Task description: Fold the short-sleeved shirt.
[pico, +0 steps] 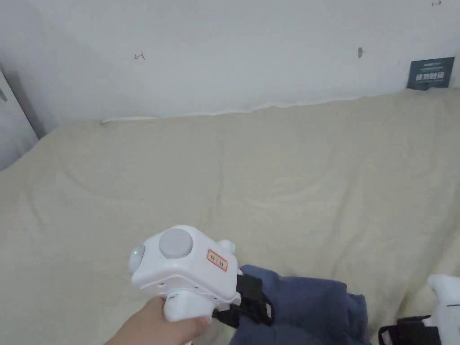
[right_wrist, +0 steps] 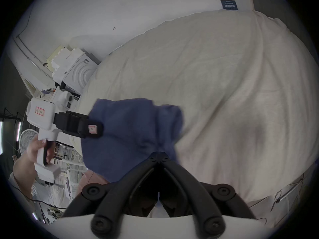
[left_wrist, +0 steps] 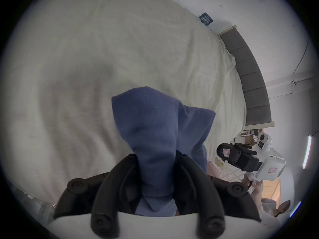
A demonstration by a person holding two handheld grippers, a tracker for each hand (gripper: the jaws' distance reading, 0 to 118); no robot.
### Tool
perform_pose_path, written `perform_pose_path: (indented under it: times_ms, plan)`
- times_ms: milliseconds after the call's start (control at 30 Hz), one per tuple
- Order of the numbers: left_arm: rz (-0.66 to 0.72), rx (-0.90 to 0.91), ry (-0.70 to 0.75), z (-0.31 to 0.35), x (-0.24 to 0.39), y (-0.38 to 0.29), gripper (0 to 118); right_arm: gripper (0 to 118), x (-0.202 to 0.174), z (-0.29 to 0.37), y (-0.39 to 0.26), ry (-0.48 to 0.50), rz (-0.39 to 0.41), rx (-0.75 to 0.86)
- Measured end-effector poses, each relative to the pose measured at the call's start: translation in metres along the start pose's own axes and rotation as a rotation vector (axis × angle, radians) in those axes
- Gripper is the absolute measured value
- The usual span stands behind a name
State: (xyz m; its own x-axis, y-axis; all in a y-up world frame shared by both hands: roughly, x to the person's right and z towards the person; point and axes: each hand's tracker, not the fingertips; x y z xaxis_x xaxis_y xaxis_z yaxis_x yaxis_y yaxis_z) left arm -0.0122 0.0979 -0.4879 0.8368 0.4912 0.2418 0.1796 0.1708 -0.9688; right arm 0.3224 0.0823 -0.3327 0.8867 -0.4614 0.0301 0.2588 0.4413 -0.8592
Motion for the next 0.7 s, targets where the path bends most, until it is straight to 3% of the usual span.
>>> perform_pose_path:
  times_ms: [233, 433, 700]
  plan:
    - [0.089, 0.127, 0.214, 0.115, -0.091, 0.005, 31, 0, -0.019, -0.007, 0.002, -0.04, 0.035, -0.021]
    - [0.151, 0.183, 0.55, 0.206, -0.219, 0.004, 31, 0, -0.059, -0.032, 0.008, -0.016, 0.051, -0.061]
    - [0.219, 0.209, 0.724, 0.265, -0.332, 0.019, 31, 0, -0.109, -0.068, 0.021, 0.048, 0.039, -0.146]
